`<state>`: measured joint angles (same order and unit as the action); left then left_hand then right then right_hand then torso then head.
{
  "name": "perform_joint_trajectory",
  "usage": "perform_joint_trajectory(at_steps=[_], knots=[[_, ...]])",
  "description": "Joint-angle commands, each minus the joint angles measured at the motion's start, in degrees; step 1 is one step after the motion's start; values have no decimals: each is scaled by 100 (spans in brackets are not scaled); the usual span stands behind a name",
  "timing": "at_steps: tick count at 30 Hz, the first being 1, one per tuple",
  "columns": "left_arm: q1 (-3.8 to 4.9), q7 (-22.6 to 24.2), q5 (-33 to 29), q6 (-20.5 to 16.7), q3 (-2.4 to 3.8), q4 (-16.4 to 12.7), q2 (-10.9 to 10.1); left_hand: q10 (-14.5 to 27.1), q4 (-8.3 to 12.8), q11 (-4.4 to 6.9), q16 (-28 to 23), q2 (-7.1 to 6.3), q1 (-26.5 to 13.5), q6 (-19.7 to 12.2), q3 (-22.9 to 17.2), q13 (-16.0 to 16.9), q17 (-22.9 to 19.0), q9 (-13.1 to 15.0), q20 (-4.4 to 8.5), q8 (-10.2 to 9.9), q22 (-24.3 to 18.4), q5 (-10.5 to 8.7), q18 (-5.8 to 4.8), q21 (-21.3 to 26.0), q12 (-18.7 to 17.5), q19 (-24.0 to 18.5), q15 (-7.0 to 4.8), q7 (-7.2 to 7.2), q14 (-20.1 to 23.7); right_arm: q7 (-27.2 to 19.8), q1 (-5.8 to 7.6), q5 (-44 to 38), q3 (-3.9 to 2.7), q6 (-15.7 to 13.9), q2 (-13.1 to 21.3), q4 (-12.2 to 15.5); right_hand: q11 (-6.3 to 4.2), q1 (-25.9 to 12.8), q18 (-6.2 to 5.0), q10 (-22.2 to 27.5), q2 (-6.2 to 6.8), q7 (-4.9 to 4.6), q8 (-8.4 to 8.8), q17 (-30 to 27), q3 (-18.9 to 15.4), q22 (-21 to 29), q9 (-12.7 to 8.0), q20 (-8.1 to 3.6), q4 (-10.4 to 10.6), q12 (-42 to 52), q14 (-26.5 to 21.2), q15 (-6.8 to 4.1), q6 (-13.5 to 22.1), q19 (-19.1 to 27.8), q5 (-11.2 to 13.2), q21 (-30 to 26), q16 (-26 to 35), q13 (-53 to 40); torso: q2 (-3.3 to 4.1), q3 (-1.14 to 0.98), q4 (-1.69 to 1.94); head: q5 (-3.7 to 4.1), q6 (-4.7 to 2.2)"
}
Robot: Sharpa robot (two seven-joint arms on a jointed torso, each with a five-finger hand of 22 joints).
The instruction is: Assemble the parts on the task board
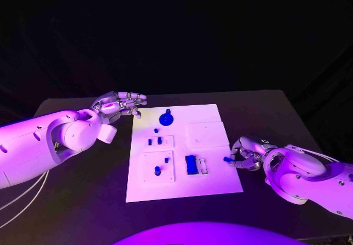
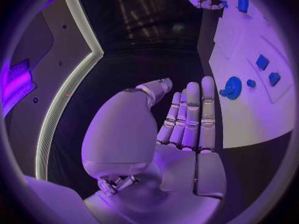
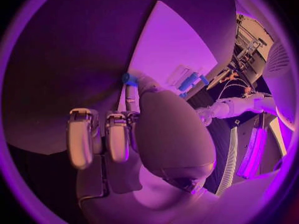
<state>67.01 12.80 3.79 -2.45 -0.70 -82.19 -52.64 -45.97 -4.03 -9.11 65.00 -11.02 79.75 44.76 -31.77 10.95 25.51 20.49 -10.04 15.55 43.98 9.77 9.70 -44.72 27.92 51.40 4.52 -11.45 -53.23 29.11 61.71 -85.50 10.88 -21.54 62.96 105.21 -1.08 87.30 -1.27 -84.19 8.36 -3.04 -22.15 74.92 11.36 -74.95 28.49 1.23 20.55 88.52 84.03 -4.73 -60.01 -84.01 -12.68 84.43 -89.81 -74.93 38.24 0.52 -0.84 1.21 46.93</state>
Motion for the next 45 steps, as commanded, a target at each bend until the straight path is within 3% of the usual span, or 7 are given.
perform_joint_trajectory(at_steps=[1, 12, 24, 37, 38, 41, 45], knots=[[0, 44, -28, 96, 4, -19, 2, 36, -40, -16, 6, 2, -31, -42, -7, -5, -9, -1, -9, 38, -5, 11, 83, 20, 17, 43, 43, -127, 16, 173, -49, -87, 39, 57, 18, 77, -41, -129, 36, -519, 144, 31, 3, 1508, 580, -1356, 39, -36, -453, 22, 597, -39, -77, -535, -97, 34, -19, -1435, -4, -1, 0, -9, 0], [0, 51, -27, 83, 4, -17, 7, 43, -39, -17, 7, 6, -26, -46, -10, -9, -10, -2, -8, 41, -9, 13, 84, 26, 23, 46, 42, -129, 18, 63, 65, 802, 33, -410, 7, 578, -48, -547, 59, -561, 267, 35, -14, 1508, 954, -1398, 125, -47, -416, 106, 597, -46, -55, -553, -350, 167, -19, -1483, 1, -2, -3, -21, 5], [0, 73, -26, 75, 4, -25, 18, 44, -38, -17, 7, 7, -23, -46, -12, -9, -10, -1, -8, 42, -9, 14, 84, 26, 24, 47, 42, -128, 18, 60, 73, 1708, 34, -781, -279, 534, -36, -948, 69, -581, 255, 22, -17, 1508, 1100, -1417, 175, -37, -404, 148, 597, -34, -35, -561, -354, 226, -19, -1507, 2, 2, 3, -23, 2], [0, 60, -26, 79, 4, -33, 1, 44, -38, -17, 7, 7, -23, -46, -12, -9, -10, -1, -8, 42, -9, 14, 84, 26, 24, 47, 42, -128, 18, 158, -28, 2008, 38, -723, -626, 332, -26, -1716, 71, -581, 202, 13, -15, 1508, 1194, -1423, 226, -24, -392, 148, 597, -24, -64, -563, -228, 234, -19, -1507, -1, -5, -5, -53, 23], [1, 59, -26, 81, 4, -33, 1, 44, -38, -17, 7, 7, -23, -46, -12, -9, -10, -1, -8, 42, -9, 14, 84, 26, 24, 47, 42, -128, 18, 160, -30, 2008, 38, -730, -643, 322, -26, -1795, 73, -581, 195, 13, -15, 1508, 1192, -1427, 229, -23, -390, 148, 597, -24, -71, -565, -245, 245, -19, -1507, 0, -5, -4, -51, 23], [1, 55, -26, 87, 4, -34, 2, 44, -38, -17, 7, 7, -23, -46, -12, -9, -10, -1, -8, 42, -9, 14, 84, 26, 24, 47, 42, -128, 18, 160, -35, 2000, 37, -748, -695, 298, -30, -1985, 73, -581, 241, 18, -28, 1508, 1115, -1428, 254, -28, -413, 148, 597, -29, -87, -565, -755, 247, -19, -1507, 2, -7, -4, -59, 24], [1, 50, -26, 92, 4, -33, 3, 44, -38, -17, 7, 7, -23, -46, -12, -9, -10, -1, -8, 42, -9, 14, 84, 26, 24, 47, 42, -128, 18, 159, -37, 1987, 37, -764, -748, 258, -30, -2033, 76, -581, 233, 17, -33, 1508, 1089, -1433, 260, -29, -401, 148, 597, -28, -96, -567, -762, 266, -19, -1507, 2, -7, -3, -57, 16]])
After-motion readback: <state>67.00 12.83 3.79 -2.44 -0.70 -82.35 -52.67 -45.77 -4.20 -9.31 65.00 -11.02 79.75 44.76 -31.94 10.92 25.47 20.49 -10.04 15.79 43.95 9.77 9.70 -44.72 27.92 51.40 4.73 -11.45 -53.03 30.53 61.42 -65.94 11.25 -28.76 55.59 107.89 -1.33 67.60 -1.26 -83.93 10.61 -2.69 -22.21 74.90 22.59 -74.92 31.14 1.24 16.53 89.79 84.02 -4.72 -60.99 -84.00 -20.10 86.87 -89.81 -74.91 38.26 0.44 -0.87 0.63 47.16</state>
